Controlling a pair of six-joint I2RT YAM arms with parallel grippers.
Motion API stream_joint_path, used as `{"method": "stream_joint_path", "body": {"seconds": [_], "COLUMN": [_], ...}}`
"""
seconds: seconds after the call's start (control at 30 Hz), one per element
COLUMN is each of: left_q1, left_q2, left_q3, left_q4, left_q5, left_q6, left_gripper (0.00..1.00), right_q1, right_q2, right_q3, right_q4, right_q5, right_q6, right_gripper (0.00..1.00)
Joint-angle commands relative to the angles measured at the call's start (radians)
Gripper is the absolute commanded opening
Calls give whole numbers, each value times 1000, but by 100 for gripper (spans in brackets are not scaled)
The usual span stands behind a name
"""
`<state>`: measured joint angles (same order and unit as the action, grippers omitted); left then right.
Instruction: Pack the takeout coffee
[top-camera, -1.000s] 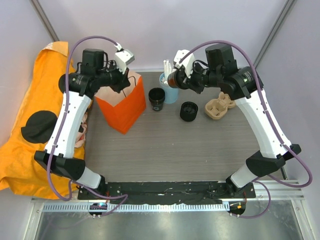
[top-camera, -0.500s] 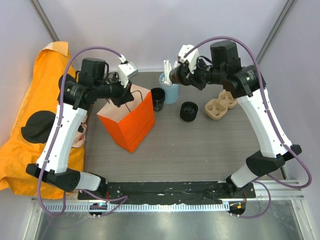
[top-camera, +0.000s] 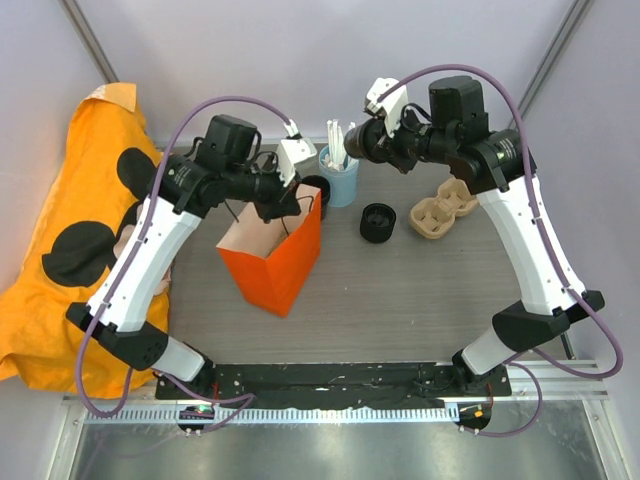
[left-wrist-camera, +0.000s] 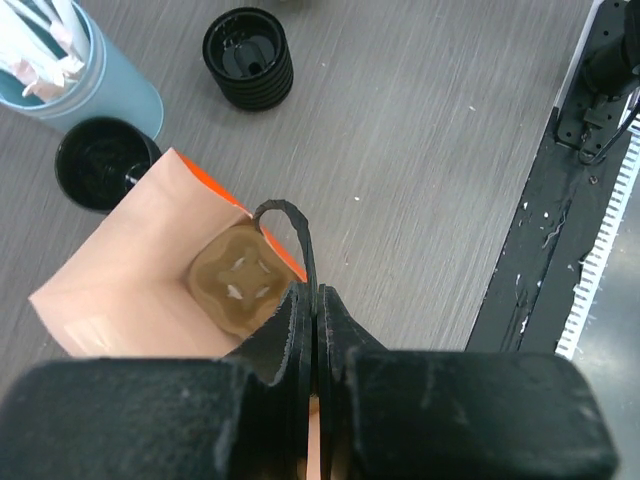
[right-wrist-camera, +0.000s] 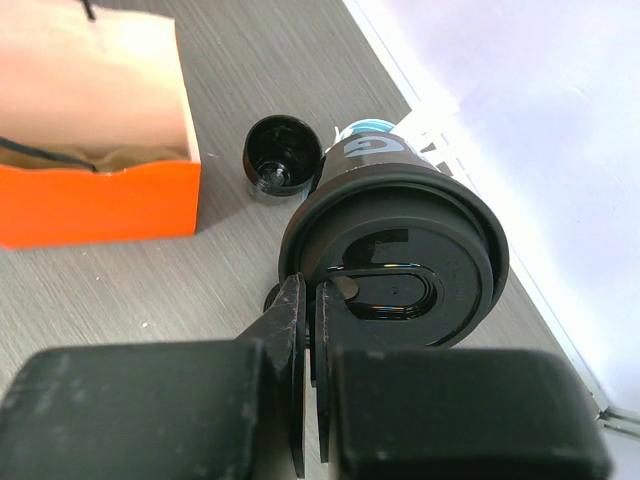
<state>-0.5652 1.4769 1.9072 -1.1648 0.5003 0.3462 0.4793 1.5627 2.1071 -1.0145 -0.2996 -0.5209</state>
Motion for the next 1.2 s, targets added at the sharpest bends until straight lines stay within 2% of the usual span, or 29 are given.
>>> {"method": "stream_joint_path", "body": {"seconds": [0.0,0.33,0.43,0.47,0.5,0.53,0.6,0.63,0.7,0.73,0.8,1.03,1.17], "left_q1": [-44,-142,-162,-165,-167,-167,-168,-168,-168,-168,-168,-157,-73], "left_q2": [25,98,111,109,111,111,108,105,103,105,105,125,111], "left_q3": [79,168,170,170,170,170,171,173,185,199,255,429,432], "left_q4": [11,28,17,16,13,10,8,4,2,1,4,36,65], "left_q5": [-6,-16,-16,-16,-16,-16,-14,-11,-11,-25,-54,-221,-256], "left_q6": [-13,-38,-26,-24,-21,-16,-16,-15,-13,-6,0,5,-16], "left_gripper": [0,1,23,37,44,56,63,71,80,90,100,100,100], "right_q1": [-13,-41,-44,-47,-47,-48,-50,-51,-50,-50,-53,-50,-50], "right_q2": [-59,-70,-72,-72,-72,-72,-73,-75,-75,-76,-79,-47,-47], "right_q3": [4,4,2,1,-4,-6,-12,-15,-16,-15,-10,44,45], "right_q4": [57,67,65,67,65,65,67,68,70,71,74,-28,-64], "right_q5": [14,13,17,19,22,22,19,20,22,27,39,-53,-133], "right_q6": [24,33,38,38,41,42,47,50,55,62,73,137,179], "right_gripper": [1,1,1,1,1,1,1,1,1,1,1,1,1]}}
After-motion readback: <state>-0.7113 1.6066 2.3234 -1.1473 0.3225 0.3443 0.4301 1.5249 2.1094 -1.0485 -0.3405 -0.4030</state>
